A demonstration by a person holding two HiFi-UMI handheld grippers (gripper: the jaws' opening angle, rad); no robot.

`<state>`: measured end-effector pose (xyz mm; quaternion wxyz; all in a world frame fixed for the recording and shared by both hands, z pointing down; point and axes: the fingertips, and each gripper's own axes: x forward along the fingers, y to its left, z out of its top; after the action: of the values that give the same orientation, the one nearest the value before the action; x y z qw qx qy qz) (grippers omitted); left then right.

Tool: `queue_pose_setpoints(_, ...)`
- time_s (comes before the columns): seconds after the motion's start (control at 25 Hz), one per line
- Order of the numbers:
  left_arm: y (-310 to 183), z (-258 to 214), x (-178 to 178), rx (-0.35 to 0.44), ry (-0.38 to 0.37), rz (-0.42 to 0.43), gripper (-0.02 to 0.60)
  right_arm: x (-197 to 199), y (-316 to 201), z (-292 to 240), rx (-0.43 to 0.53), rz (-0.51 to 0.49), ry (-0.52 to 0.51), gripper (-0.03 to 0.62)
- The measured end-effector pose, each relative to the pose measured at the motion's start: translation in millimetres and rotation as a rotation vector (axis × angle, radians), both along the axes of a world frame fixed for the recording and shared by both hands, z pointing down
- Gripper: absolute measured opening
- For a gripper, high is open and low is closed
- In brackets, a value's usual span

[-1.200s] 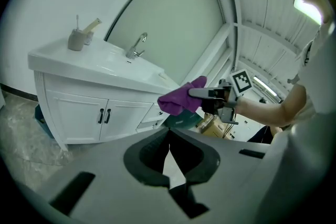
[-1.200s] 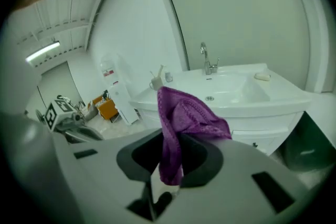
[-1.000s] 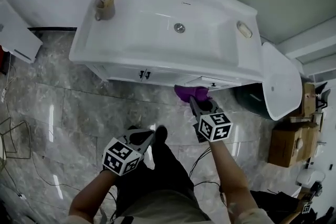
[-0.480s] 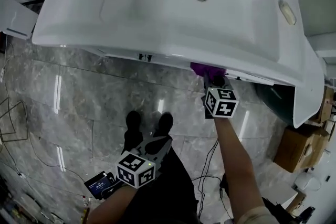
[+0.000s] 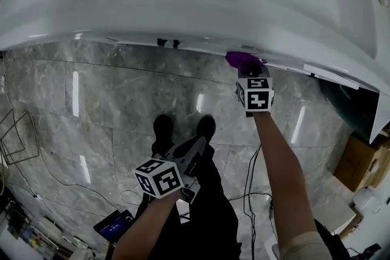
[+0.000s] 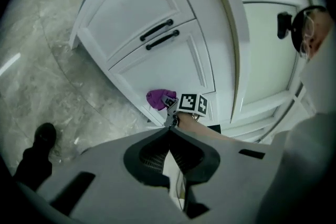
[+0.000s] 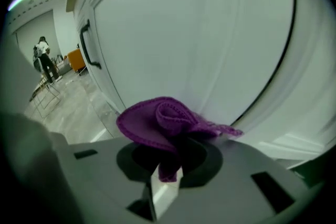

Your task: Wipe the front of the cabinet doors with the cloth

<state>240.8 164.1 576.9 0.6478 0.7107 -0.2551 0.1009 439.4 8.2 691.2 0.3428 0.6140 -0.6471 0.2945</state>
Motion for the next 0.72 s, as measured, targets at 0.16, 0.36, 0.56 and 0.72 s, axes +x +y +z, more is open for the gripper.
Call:
queue_pose_setpoints(0.16, -13.1, 32.9, -8.0, -0.099, 0.005, -0.026, 0.02, 4.9, 2.9, 56.6, -0.05, 0.01, 0.009, 0.067)
queue_pose_setpoints(0.36, -22.6, 45.1, -11.0, -0.118, 0.018, -0.001, 0.02, 6.4, 3.9, 108.9, -0.124, 0.027, 0.014, 0.067)
queue_pose_setpoints(0.56, 6.7, 52.5, -15.5, -0.166, -0.002, 0.203, 0.02, 6.7, 5.3, 129.8, -0.217, 0.053, -0.024, 0.066)
queue_pose_setpoints(0.72, 5.2, 50.7, -36.0, -0.142, -0.036, 0.284, 0.02, -8.1, 16.8, 91.0, -0.15, 0.062, -0.089, 0.066)
